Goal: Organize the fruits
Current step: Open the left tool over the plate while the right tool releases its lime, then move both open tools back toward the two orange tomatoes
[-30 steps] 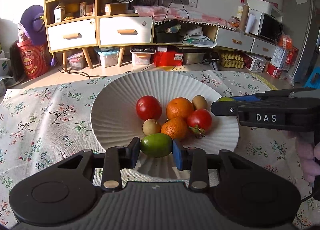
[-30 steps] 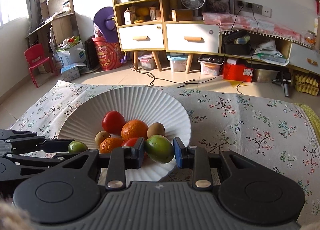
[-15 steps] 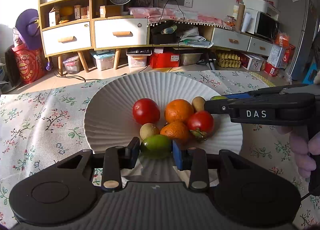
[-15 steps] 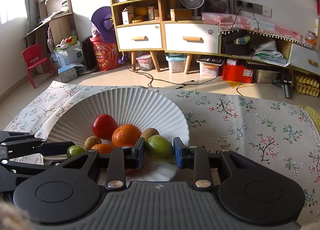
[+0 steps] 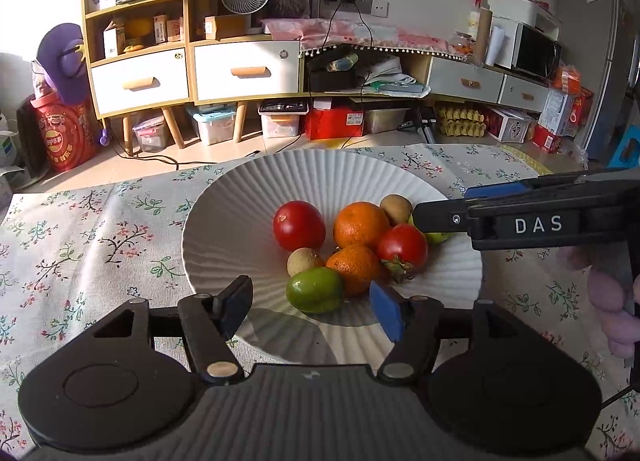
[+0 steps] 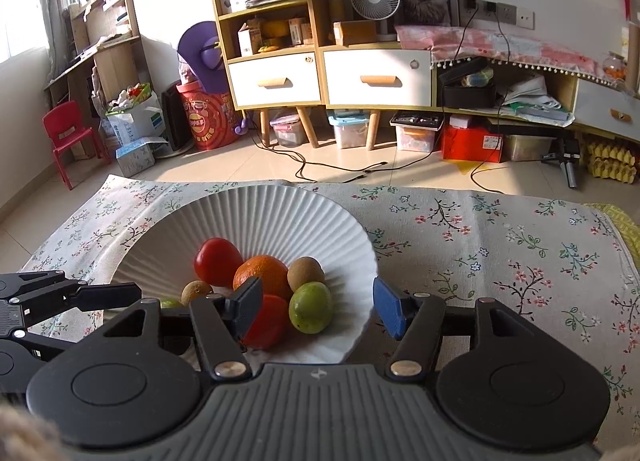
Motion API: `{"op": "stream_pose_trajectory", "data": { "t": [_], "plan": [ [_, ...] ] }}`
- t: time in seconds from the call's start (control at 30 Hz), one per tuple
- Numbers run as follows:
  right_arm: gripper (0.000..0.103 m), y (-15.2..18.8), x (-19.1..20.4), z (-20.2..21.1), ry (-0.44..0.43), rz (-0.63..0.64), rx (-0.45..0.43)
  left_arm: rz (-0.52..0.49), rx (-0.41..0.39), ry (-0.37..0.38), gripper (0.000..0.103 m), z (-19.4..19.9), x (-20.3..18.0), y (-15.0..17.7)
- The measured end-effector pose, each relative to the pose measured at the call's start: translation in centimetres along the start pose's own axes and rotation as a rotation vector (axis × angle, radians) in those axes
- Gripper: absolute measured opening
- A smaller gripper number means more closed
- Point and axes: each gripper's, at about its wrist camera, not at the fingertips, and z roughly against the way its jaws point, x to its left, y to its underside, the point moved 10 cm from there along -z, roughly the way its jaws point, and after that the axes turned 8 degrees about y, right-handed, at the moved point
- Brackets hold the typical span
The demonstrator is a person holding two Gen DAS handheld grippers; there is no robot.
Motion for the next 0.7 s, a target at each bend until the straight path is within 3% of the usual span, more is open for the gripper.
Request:
{"op": "stream_pose_trajectory", "data": {
  "t": [0.13, 0.7],
  "plan": [
    [0.069, 0.3, 0.3, 0.9, -0.001, 0.014, 0.006, 0.006, -0.005, -0.003, 0.071, 0.8, 0.0, 0.0],
    [0.083, 1.8, 0.4, 3.8, 0.024, -0.031, 0.028, 0.017, 0.042, -0.025, 0.09, 3.9, 0.3, 1.9]
  ]
}}
